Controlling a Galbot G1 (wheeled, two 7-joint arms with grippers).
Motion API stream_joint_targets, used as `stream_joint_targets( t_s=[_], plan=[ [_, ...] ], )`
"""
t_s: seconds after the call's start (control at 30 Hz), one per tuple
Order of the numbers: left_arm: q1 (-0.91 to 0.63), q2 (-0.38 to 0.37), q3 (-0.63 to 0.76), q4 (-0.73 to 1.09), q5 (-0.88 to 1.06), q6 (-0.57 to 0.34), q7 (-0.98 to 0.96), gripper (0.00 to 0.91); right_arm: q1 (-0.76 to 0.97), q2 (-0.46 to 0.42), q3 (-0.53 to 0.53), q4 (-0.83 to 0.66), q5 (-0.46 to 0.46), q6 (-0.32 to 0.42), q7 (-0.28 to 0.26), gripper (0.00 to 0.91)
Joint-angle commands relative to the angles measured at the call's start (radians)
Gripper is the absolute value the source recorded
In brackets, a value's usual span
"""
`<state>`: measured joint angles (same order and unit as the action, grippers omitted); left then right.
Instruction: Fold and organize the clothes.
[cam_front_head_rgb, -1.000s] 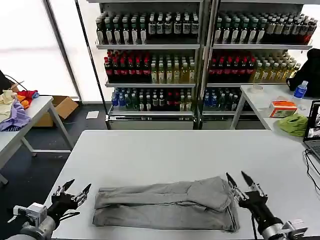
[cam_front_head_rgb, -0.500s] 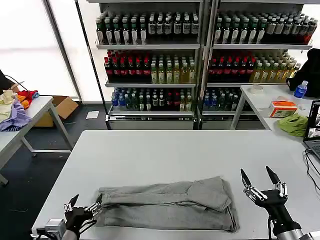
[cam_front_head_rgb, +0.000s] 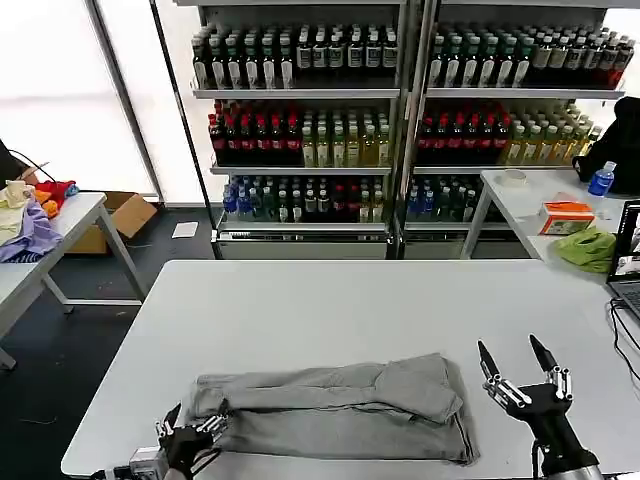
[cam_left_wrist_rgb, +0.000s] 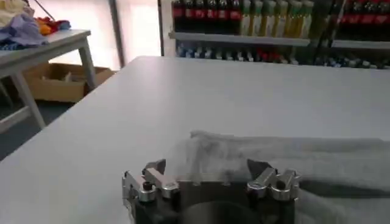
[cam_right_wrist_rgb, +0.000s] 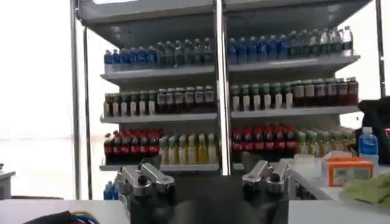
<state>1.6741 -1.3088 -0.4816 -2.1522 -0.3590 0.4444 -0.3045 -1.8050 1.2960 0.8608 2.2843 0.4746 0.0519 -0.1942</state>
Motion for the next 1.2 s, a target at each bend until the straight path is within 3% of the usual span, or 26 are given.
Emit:
stream_joint_targets(
  t_s=[0.03,0.1,0.13,0.2,0.5,0.8,1.07,1.2],
  plan=[
    [-0.001,-0.037,0.037,0.051,0.034,-0.029,-0.023,0.302,-0.004,0.001,-0.008,0.001,0.026,0.014,-0.010,0.907],
    [0.004,-0.037,0.039,0.050,0.031,-0.029,-0.023,0.121,-0.005,-0.002,-0.011,0.004,0.038,0.011,-0.009,0.907],
    [0.006,-0.037,0.041,0.052,0.031,-0.031,-0.021,0.121,-0.003,-0.004,-0.011,0.004,0.043,0.011,-0.008,0.907],
    [0.010,-0.040,0.048,0.053,0.030,-0.035,-0.021,0.010,-0.001,-0.006,-0.010,0.004,0.045,0.009,-0.007,0.907],
    [0.002,-0.053,0.073,0.054,0.026,-0.057,-0.020,0.010,-0.001,-0.005,-0.006,0.005,0.042,0.008,-0.001,0.907],
    [-0.039,-0.027,-0.033,0.009,-0.061,-0.065,0.047,0.010,0.008,0.000,-0.019,0.002,0.044,0.006,0.008,0.907],
    [-0.113,0.092,-0.325,0.055,-0.244,-0.040,0.072,0.010,0.012,-0.010,-0.009,0.002,0.054,0.004,0.022,0.907],
    [-0.130,0.186,-0.481,0.131,-0.275,-0.036,0.138,0.010,0.012,-0.010,-0.014,0.004,0.054,0.003,0.027,0.907]
  ],
)
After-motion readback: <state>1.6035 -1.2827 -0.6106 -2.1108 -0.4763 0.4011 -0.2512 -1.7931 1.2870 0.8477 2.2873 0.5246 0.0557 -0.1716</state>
